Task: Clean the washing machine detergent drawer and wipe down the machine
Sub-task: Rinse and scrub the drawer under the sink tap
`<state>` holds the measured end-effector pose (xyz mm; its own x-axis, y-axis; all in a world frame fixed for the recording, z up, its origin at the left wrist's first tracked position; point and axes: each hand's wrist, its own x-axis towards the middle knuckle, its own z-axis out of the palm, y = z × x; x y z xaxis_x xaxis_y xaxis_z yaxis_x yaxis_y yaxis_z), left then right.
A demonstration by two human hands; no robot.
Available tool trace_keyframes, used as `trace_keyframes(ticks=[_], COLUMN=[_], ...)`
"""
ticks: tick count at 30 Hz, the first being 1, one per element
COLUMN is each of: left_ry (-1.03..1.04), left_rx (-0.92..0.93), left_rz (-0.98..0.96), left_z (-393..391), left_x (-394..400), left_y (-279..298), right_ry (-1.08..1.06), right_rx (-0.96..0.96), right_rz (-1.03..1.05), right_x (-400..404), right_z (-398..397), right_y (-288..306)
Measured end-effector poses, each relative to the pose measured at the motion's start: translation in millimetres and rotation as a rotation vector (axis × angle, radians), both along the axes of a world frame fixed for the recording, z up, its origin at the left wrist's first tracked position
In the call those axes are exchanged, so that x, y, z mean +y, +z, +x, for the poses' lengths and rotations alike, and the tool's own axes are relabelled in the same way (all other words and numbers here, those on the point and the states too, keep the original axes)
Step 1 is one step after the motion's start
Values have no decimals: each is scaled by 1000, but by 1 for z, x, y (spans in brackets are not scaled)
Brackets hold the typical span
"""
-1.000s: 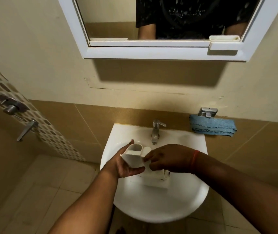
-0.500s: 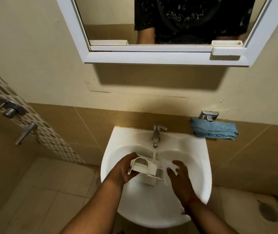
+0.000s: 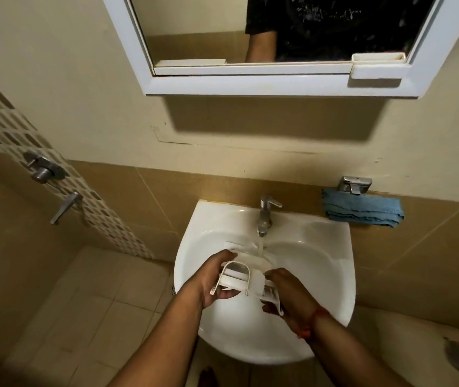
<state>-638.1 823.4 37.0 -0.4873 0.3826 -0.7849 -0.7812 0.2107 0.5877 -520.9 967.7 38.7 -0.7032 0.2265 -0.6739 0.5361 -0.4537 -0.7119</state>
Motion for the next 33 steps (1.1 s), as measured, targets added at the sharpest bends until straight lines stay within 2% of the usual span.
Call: trace_keyframes(ticks=[4,11,28,33], left_ry=[-26,-84,-188,-230], left_rx=[16,214,517,458], left_rz=[-64,-160,31,71], left_z=[9,14,-8,-7], left_x=[-8,-30,-78,-74], left_y=[7,15,42,51], right_ry=[94,126,-156,-182], right_rx=[15,37,205,266], right_rz=[-13,-15,407,512], right_x=[-7,-31,-99,-98], right_z=[8,12,8,10], right_y=[2,4,39,48])
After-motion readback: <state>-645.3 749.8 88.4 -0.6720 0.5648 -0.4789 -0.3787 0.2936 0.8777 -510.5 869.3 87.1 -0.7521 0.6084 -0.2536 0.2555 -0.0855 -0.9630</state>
